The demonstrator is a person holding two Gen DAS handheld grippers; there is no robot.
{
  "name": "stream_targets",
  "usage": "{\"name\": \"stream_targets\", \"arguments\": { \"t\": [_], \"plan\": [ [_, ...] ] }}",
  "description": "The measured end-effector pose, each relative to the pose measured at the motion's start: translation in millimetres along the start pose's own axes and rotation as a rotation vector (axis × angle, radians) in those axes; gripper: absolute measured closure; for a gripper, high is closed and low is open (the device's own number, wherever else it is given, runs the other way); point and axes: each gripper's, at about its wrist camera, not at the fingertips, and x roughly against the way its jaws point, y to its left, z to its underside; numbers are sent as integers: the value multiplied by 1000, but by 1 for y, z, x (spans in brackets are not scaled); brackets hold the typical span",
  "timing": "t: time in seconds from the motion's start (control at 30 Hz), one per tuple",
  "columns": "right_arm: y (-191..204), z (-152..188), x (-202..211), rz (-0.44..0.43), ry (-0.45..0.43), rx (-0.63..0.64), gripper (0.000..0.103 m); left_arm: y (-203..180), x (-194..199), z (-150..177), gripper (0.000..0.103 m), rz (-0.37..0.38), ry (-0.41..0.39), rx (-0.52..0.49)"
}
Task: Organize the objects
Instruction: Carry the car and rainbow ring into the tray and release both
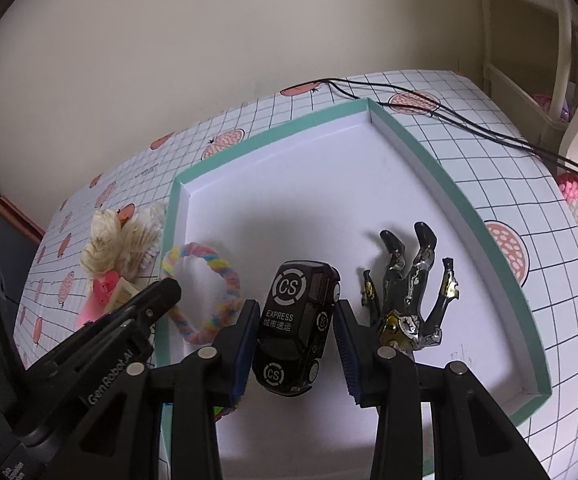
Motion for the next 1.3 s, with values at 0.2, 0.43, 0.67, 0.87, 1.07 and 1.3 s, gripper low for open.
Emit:
{"name": "stream_targets", "arguments": {
  "t": [0.2,0.43,0.67,0.87,1.07,1.3],
  "plan": [
    [0,2,-7,5,34,0,62,1,-3,3,96,5,19,10],
    [5,4,-9,19,45,25,61,1,-4,4,95,12,33,12],
    [6,2,-2,23,25,32,61,2,3,3,94,18,31,13],
    [9,0,7,20,-1,44,61,2,13,1,94,28,12,13],
    [13,1,14,22,-16,59,61,10,27,1,93,17,-12,27],
    [12,3,18,22,-28,57,61,34,32,6,72,-42,5,70]
  ]
}}
